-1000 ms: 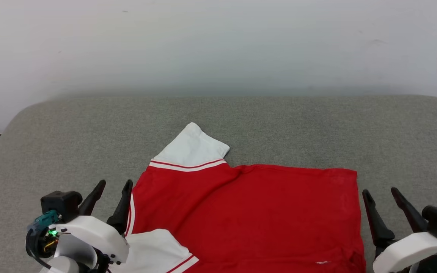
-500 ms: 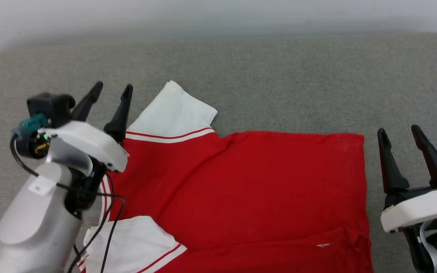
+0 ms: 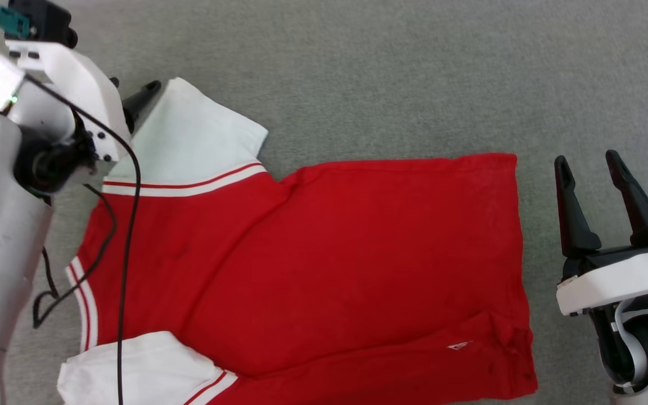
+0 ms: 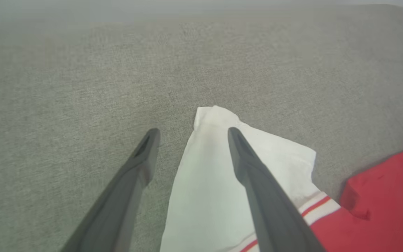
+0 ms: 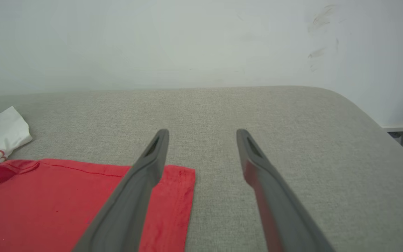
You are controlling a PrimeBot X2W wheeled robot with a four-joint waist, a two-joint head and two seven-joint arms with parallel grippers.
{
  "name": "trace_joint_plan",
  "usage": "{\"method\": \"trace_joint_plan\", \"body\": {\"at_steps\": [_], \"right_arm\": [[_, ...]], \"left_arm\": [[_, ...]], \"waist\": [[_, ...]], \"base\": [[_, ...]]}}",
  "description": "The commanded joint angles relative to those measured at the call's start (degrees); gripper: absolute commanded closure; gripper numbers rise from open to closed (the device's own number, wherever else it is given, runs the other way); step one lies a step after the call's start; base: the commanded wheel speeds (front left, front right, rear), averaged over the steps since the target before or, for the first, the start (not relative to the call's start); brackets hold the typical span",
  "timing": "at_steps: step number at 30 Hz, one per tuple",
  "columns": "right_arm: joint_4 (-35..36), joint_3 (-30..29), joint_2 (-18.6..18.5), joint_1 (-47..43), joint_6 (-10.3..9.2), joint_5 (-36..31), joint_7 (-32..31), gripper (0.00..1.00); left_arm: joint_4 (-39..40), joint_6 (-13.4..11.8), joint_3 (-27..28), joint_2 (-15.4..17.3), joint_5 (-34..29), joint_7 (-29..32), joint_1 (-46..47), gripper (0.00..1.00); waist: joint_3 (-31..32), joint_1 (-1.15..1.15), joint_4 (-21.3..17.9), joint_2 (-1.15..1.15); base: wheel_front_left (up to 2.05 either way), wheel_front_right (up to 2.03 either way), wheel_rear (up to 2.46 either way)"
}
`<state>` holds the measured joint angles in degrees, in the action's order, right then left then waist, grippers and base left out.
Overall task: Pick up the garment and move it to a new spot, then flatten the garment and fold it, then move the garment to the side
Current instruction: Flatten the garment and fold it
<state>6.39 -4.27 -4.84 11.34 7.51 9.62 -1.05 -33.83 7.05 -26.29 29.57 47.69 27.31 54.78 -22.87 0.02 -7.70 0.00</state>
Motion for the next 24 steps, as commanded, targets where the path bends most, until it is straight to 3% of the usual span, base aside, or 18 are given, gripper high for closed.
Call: {"method": "trace_joint_plan", "body": {"at_steps": [1,5,15,16,18,24], "right_arm": [[-0.4,0.1,0.5,0.8,-0.05,0.5,0.5,0.00],[-1.4,0.4,0.9,1.1,-0.05,1.0,0.9,0.00],[-3.8,1.6,1.5,2.4,-0.05,3.2,1.7,0.00],[-4.1,1.5,1.5,2.4,-0.05,3.4,1.6,0.00],[-4.4,1.3,1.6,2.4,-0.05,3.9,1.2,0.00],[-5.5,0.7,0.4,2.1,-0.05,5.6,-0.8,0.00]], "left_arm": [[-0.8,0.3,-0.9,0.8,1.0,3.9,2.2,0.00],[-2.3,0.4,-2.7,1.7,3.1,11.8,5.2,0.00],[-10.7,0.1,-8.0,-0.2,4.3,23.1,3.3,0.00],[-11.8,0.1,-8.7,-0.7,4.3,24.3,2.5,0.52],[-12.9,0.2,-9.4,-1.6,4.7,24.7,1.7,1.00],[-13.5,0.3,-9.8,-2.6,3.3,19.5,2.8,1.00]], "waist": [[-1.9,-0.02,-1.7,0.00],[-3.5,-0.02,-2.6,0.00],[-5.2,-0.02,-4.6,0.00],[-5.2,-0.02,-4.7,0.00],[-5.1,-0.02,-4.9,0.00],[-4.0,-0.02,-4.3,0.00]], "base": [[0.00,0.00,0.00],[0.00,0.00,0.00],[0.00,0.00,0.00],[0.00,0.00,0.00],[0.00,0.00,0.00],[0.00,0.00,0.00]]}}
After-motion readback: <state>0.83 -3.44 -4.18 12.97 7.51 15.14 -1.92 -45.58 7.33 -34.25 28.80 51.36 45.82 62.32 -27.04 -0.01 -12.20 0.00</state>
